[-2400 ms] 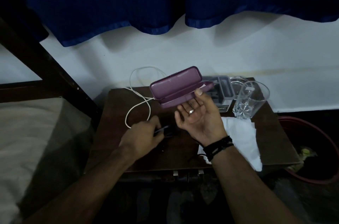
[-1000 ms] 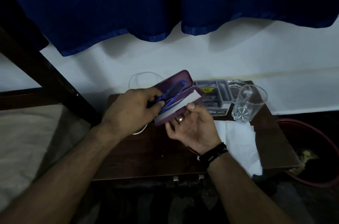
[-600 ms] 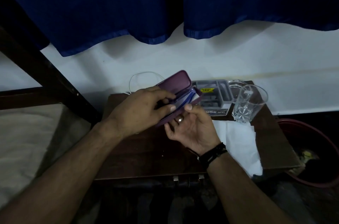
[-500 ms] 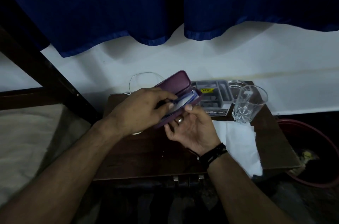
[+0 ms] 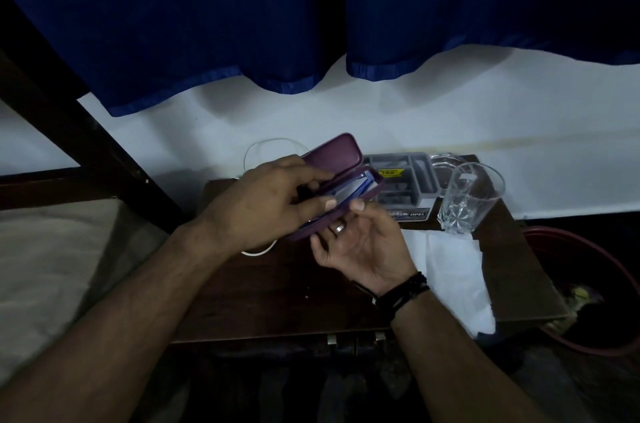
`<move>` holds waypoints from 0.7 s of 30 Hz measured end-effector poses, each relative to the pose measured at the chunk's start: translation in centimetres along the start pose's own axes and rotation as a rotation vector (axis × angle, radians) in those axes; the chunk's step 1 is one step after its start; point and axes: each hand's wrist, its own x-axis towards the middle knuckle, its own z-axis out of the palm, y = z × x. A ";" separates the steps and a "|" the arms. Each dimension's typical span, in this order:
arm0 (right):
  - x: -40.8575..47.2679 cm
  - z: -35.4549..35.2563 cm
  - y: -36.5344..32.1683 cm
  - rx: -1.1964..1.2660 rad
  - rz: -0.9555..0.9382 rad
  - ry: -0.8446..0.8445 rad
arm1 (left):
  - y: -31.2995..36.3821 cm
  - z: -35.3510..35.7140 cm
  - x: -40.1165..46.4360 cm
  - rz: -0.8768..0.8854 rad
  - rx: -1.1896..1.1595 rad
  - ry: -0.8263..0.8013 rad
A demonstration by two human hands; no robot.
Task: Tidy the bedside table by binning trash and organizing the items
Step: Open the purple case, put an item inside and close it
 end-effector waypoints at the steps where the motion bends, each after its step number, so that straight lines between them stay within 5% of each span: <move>1: 0.0 0.0 0.0 -0.003 -0.001 -0.001 | -0.1 -0.1 -0.1 0.021 0.016 0.084; 5: 0.0 -0.1 0.0 -0.013 0.006 -0.010 | -0.6 -0.3 -0.2 -0.080 0.106 0.361; 9: 0.0 0.0 0.2 -0.036 0.001 0.019 | -1.5 -0.3 0.2 -0.379 -0.149 0.057; 16: 0.4 -0.4 0.3 -0.136 -0.071 0.195 | -0.5 1.4 -1.1 -0.131 -0.195 -0.011; 21: 0.3 -0.1 0.3 -0.189 -0.096 0.219 | -1.1 1.9 -0.9 -0.148 -0.234 0.015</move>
